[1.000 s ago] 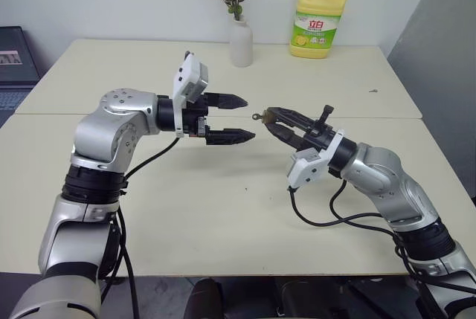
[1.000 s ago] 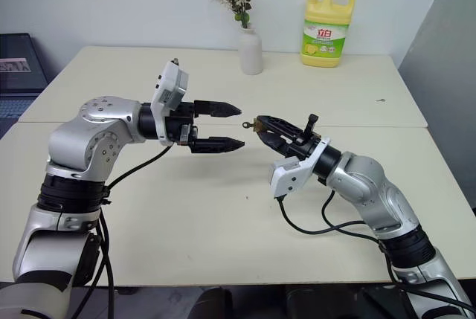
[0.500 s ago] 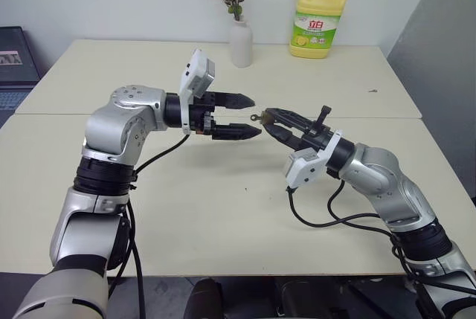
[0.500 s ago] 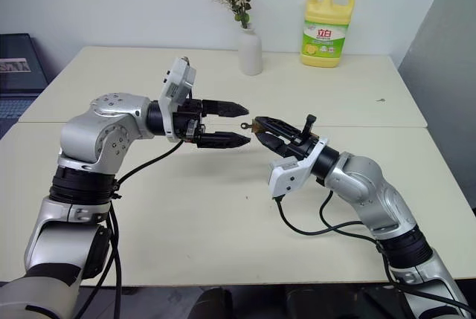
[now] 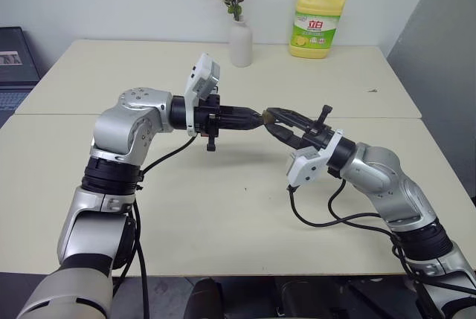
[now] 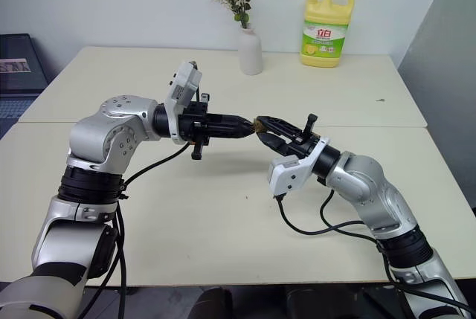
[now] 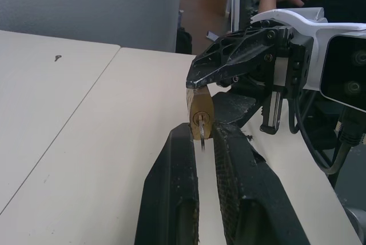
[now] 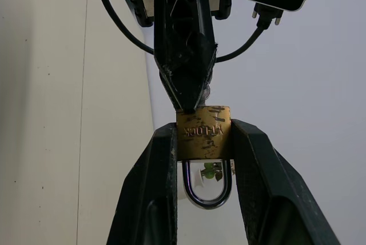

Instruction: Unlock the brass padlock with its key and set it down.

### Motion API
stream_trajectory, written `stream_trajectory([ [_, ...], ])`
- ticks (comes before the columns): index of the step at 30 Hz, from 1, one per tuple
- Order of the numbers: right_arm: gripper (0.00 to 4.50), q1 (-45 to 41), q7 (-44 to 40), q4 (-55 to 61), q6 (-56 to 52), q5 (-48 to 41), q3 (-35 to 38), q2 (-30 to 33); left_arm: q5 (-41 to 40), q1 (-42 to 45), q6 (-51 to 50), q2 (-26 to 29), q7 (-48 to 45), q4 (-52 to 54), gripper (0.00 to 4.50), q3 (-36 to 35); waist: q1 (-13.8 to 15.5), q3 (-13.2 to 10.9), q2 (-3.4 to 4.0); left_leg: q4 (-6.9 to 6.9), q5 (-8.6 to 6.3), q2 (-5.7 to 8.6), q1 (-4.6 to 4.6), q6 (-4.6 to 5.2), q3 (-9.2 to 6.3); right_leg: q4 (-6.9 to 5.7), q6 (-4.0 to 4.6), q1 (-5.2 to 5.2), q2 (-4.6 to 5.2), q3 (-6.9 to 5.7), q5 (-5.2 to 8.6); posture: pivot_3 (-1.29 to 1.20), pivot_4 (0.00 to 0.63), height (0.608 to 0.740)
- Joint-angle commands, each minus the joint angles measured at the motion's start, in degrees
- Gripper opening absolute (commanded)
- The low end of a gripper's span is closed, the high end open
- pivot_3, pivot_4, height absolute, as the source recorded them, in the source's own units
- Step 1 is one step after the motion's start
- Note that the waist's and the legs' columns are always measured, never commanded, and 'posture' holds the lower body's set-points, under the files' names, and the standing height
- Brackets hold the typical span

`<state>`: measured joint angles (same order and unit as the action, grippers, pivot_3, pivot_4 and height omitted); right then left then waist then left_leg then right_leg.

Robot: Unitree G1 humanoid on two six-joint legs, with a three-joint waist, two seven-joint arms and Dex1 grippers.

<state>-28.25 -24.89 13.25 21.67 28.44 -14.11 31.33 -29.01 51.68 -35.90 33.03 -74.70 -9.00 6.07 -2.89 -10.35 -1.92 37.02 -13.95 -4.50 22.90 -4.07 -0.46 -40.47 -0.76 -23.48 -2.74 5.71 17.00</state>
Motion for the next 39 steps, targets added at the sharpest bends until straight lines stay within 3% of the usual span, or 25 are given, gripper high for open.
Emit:
stream_trajectory([
  [1,0.93,-0.5,-0.1,2.3,0.6,-1.0,0.9,-0.2,-0.5,1.7,-0.1,0.1,0.0,1.1,0.10,-1.0,0.0,0.0,0.00,0.00,0.00,0.00,0.00,0.00,0.00,0.00,0.00,0.00,0.00,0.00,0.00,0.00,0.150,0.740],
  [10,0.93,-0.4,0.0,2.1,0.8,-1.0,0.9,-0.3,-1.0,1.2,-0.4,0.3,0.0,1.3,0.10,-1.6,0.0,0.0,0.00,0.00,0.00,0.00,0.00,0.00,-0.01,-0.02,0.00,0.00,0.00,-0.01,0.00,0.00,0.150,0.740],
  [16,0.93,-0.1,-0.3,2.1,0.7,-1.1,0.9,-0.2,1.5,1.4,3.0,1.9,-1.0,-0.3,2.01,-0.9,0.0,0.0,0.00,0.00,0.00,0.01,-0.01,0.00,-0.02,-0.02,0.00,0.00,0.00,-0.01,0.00,0.00,0.150,0.740],
  [17,0.93,0.0,-0.4,2.1,0.7,-1.2,0.9,-0.1,1.4,1.7,2.9,2.1,-1.4,-0.7,2.03,-1.2,0.0,0.0,0.00,0.00,0.00,0.01,-0.01,0.00,-0.02,-0.02,0.00,0.00,0.00,-0.01,0.00,0.00,0.150,0.740],
  [32,0.93,0.1,-1.2,1.8,0.7,-1.5,0.7,-0.5,-1.1,2.9,-2.1,1.8,-2.1,-0.3,2.03,-1.2,0.0,0.0,0.00,0.01,0.00,0.01,-0.01,0.00,-0.03,-0.05,0.01,0.00,0.00,-0.02,0.01,0.00,0.150,0.740],
  [35,0.93,0.0,-1.1,1.7,0.7,-1.5,0.7,-0.6,0.0,2.6,-1.3,1.9,-2.4,-0.2,1.48,-0.6,0.0,0.0,0.00,0.01,0.00,0.01,-0.01,0.00,-0.03,-0.05,0.01,0.00,0.00,-0.02,0.01,0.00,0.150,0.740],
  [39,0.93,-0.1,-1.1,1.7,0.8,-1.4,0.6,-0.7,-0.2,2.6,-1.3,1.1,-2.0,-0.1,0.19,-0.7,0.0,0.0,0.00,0.01,0.00,0.01,-0.01,0.00,-0.04,-0.05,0.01,0.00,0.00,-0.02,0.01,0.00,0.150,0.740],
])
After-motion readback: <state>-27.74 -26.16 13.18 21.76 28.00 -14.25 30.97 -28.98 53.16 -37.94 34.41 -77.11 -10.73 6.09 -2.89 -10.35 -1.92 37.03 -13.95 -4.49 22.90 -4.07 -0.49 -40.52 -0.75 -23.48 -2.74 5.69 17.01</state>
